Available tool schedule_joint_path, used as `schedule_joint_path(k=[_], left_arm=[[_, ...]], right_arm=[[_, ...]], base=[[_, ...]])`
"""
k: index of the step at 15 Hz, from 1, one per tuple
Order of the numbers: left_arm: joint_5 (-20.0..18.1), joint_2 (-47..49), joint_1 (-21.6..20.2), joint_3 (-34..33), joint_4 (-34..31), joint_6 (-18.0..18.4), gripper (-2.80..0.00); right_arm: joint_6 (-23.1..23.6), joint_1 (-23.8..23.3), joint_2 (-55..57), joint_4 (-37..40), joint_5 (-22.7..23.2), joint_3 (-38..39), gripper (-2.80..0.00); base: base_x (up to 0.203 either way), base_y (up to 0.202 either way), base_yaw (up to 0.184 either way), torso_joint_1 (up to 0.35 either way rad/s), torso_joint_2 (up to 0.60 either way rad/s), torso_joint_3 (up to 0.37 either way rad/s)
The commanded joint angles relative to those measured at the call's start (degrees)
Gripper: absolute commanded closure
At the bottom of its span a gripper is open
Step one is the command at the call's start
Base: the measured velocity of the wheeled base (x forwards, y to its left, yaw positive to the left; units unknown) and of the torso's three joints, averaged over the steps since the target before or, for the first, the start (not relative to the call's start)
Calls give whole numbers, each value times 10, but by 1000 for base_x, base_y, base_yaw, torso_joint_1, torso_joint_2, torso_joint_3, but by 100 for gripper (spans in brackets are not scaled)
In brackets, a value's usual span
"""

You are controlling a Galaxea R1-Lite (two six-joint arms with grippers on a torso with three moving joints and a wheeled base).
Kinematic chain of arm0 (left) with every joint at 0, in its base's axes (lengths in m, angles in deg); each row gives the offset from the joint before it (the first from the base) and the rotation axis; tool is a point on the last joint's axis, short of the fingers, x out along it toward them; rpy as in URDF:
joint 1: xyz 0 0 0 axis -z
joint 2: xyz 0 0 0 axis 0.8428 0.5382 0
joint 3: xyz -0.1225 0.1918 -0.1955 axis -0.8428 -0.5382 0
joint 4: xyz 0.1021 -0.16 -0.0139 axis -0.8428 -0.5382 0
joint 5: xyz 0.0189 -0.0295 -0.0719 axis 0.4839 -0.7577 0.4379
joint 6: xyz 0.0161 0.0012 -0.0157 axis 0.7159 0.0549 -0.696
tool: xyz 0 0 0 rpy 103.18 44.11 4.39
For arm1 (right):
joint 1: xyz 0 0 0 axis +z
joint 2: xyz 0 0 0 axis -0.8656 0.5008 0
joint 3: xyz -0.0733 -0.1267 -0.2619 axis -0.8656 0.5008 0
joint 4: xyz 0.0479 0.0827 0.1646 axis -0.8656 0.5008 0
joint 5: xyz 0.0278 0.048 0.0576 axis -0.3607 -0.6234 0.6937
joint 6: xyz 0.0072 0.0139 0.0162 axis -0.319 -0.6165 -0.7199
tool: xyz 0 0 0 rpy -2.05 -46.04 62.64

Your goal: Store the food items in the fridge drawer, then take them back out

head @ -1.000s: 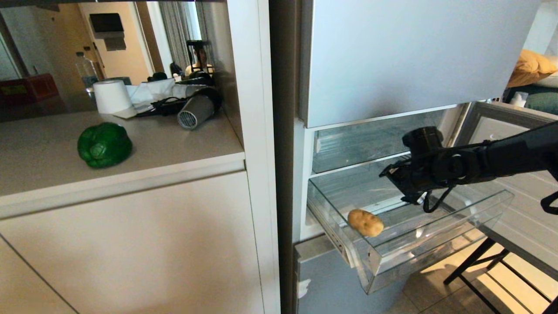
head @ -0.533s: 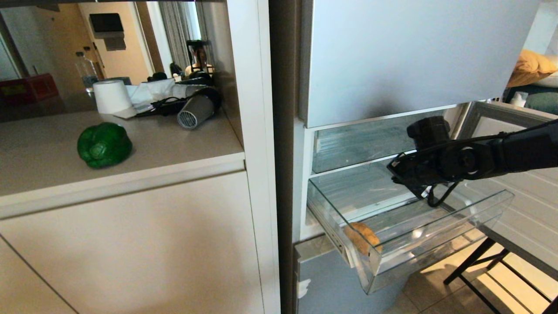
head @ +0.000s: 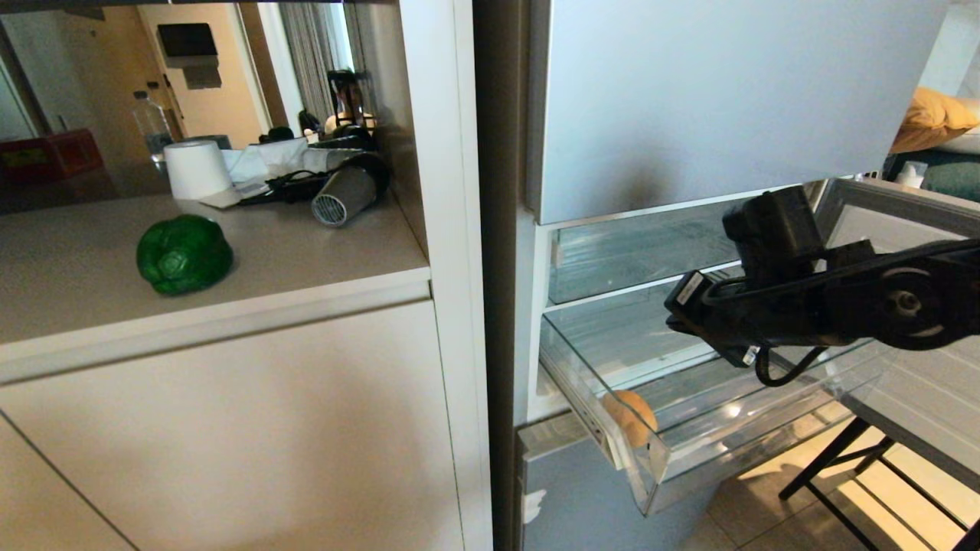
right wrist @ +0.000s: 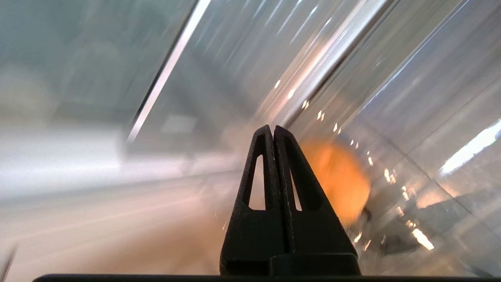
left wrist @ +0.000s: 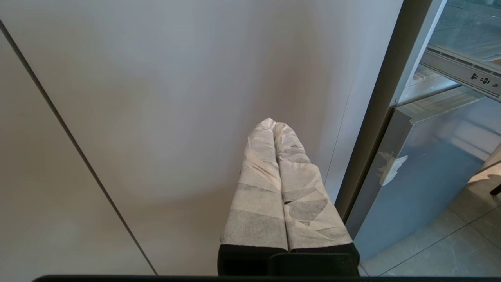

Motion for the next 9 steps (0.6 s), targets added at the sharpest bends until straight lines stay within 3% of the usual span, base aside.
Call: schedule_joint_path(k=[1,6,9], left_arm=[[0,0,0,0,0,0,0],[0,0,0,0,0,0,0],[0,0,0,0,0,0,0]], right_arm=[[-3,29,-66,7,0,26,0],[0,145,-161,53,6,104,0],[45,181,-183,49,1,165,0]], base=[[0,0,0,0,0,0],[0,0,0,0,0,0],[0,0,0,0,0,0]])
